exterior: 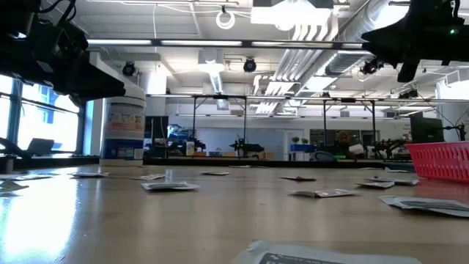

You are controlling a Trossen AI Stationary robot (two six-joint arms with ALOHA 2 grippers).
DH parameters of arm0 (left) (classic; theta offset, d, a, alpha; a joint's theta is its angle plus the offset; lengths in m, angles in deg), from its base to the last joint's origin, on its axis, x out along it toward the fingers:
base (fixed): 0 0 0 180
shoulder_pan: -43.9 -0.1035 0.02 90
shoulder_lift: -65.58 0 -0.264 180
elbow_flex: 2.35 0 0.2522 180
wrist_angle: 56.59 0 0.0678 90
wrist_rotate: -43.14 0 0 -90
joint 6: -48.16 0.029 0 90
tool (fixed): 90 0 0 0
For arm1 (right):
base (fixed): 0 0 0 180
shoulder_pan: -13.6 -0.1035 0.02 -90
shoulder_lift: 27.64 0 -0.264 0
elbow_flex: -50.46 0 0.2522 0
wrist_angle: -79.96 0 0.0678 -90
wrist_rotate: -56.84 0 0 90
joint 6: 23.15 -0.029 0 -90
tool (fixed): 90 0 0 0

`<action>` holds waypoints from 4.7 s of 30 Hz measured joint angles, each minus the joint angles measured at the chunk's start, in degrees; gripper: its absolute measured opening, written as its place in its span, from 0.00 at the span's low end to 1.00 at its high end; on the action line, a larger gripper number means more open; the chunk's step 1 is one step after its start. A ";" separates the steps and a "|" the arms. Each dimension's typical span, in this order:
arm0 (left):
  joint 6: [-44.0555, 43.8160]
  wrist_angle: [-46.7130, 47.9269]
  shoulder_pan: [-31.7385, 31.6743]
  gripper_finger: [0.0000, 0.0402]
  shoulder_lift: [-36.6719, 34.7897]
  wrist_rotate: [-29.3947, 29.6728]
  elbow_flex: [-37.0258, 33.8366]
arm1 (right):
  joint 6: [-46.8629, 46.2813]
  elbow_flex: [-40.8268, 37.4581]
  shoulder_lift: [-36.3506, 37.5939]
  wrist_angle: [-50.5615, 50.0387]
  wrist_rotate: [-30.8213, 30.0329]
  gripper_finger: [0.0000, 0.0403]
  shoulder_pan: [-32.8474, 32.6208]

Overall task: Pick & Place First Aid Supplies
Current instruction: Put the towelette pack into the right red bin

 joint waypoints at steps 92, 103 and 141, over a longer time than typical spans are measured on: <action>0.00 -0.02 0.00 0.30 -0.02 -0.01 0.00 | -56.41 68.72 -103.28 -88.37 38.12 0.31 -2.45; 0.01 -0.01 0.00 0.30 -0.01 -0.01 -0.01 | -55.99 69.49 -103.28 -83.67 41.40 0.30 -1.92; 0.01 0.00 -0.02 0.30 -0.01 -0.01 -0.01 | -37.83 66.95 -102.08 -82.85 30.33 0.27 -5.40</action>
